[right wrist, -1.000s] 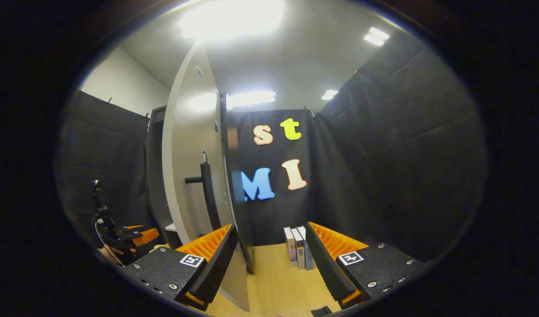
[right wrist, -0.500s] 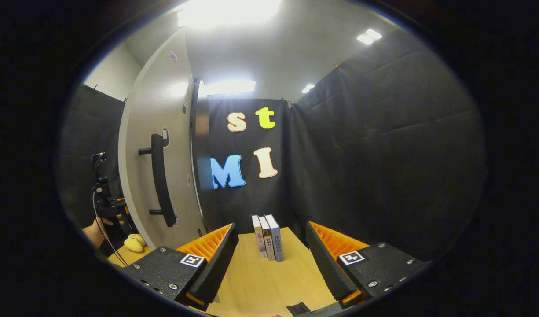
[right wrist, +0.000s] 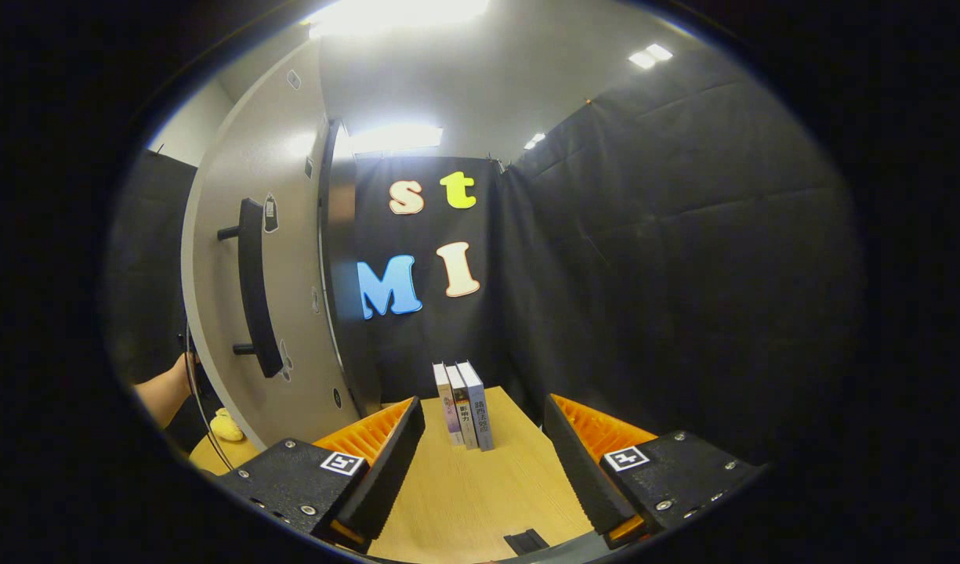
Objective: Open the cabinet door with the right hand, grasp the bottle in the cabinet with the left hand and place it on the coaster, then close the cabinet door with the right hand.
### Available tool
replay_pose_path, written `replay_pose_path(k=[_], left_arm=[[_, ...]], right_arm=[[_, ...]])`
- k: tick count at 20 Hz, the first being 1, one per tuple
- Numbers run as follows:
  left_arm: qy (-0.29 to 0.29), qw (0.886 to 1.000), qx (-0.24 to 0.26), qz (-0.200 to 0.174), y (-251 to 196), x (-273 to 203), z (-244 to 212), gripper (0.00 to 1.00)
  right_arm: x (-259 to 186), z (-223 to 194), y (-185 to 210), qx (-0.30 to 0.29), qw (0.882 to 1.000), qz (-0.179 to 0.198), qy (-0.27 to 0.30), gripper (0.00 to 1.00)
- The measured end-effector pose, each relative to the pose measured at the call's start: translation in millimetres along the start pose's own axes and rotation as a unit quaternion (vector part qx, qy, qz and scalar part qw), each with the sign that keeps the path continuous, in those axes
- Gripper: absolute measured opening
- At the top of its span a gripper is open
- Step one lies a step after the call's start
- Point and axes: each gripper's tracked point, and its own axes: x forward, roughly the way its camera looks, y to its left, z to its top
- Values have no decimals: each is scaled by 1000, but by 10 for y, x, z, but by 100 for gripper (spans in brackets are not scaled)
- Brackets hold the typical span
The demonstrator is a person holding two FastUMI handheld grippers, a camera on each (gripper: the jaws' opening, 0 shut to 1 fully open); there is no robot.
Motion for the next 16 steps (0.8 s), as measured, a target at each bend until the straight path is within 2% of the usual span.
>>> replay_pose_path(k=[4, 6, 7, 10, 14, 15, 16], left_arm=[[14, 1000, 6, 15, 105, 132, -50, 89], [14, 1000, -6, 6, 64, 129, -39, 79], [10, 1000, -16, 6, 64, 1, 0, 73], [-9, 1000, -26, 3, 146, -258, 130, 72], [-34, 999, -8, -3, 182, -662, 285, 76], [-39, 999, -7, -3, 217, -778, 322, 69], [-39, 999, -9, -4, 247, -887, 313, 76]], right_arm=[[59, -27, 74, -3, 1000, 9, 4, 95], [90, -28, 99, -7, 1000, 12, 3, 95], [110, -28, 134, -9, 1000, 15, 3, 95], [123, -33, 219, -4, 1000, 26, 2, 95], [160, -48, 315, 10, 999, 40, 2, 95], [166, -53, 345, 12, 999, 44, 3, 95], [172, -50, 368, 13, 999, 46, 2, 95]])
